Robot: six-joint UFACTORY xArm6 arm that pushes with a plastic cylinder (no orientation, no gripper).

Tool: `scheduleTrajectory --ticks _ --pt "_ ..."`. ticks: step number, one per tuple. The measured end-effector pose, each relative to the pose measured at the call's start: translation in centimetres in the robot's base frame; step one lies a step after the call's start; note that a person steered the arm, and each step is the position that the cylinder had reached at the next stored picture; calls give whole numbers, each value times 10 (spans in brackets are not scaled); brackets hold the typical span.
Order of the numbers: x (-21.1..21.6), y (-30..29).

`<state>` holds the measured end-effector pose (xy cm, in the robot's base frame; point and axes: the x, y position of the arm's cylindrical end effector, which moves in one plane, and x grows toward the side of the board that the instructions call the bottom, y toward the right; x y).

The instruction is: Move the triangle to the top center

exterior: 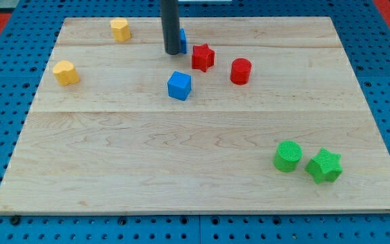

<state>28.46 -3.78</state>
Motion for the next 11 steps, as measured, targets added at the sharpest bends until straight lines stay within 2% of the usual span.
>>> scheduleTrajectory --ticks 1,3,4,6,10,11 --pt "-16 -35" --pt "-28 43" --pt "-27 42" --pt "-2 14" --pt "-2 37" --pt "14 35"
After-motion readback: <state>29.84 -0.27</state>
